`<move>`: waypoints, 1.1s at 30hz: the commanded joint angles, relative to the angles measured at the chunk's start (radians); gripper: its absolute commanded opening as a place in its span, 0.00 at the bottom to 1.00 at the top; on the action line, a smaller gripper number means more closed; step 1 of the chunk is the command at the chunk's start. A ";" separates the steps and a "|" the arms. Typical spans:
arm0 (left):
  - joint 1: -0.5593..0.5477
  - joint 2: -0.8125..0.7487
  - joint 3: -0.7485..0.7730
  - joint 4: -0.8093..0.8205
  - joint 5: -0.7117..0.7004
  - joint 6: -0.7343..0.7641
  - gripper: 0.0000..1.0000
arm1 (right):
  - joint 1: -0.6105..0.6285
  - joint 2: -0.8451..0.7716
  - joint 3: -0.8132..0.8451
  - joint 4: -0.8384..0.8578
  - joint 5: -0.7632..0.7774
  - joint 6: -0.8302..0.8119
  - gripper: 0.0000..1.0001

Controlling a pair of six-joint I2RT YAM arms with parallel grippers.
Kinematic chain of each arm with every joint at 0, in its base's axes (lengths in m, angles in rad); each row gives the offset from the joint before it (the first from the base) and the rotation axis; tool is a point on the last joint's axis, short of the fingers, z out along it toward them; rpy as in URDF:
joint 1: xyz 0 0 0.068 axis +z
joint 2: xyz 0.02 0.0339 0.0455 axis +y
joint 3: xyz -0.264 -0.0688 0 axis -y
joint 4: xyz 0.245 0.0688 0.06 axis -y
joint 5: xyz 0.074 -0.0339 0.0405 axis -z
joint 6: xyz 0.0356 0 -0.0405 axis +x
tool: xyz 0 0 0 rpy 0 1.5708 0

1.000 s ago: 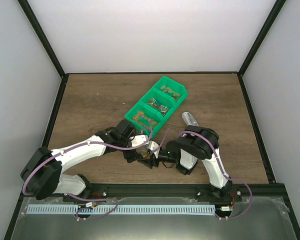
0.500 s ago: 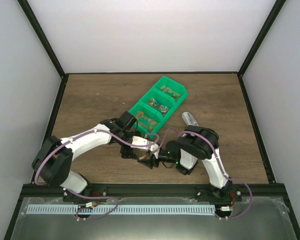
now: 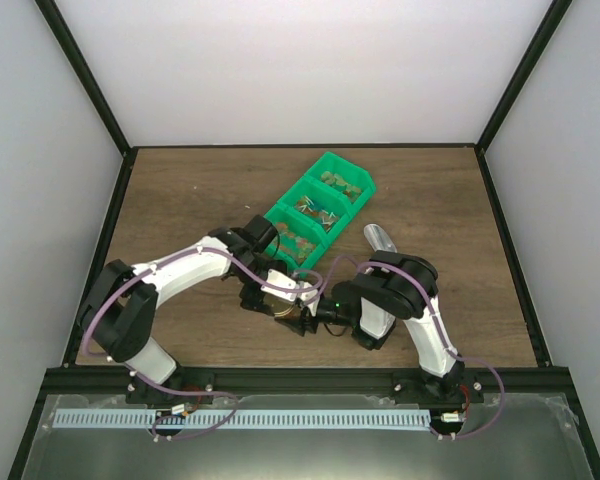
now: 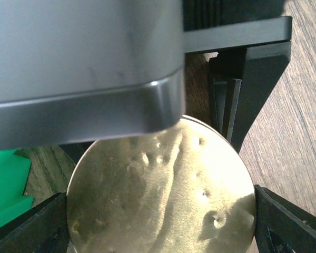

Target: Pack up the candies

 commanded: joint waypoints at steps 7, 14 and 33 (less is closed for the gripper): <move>0.007 0.034 0.032 -0.023 -0.042 0.229 0.89 | 0.005 0.027 -0.019 -0.092 -0.081 0.036 0.33; 0.119 0.021 0.100 -0.012 0.020 0.001 1.00 | -0.012 0.025 -0.021 -0.087 -0.038 0.048 0.35; 0.326 -0.226 0.004 0.165 -0.033 -0.376 1.00 | -0.082 -0.083 -0.050 -0.219 -0.083 -0.072 0.90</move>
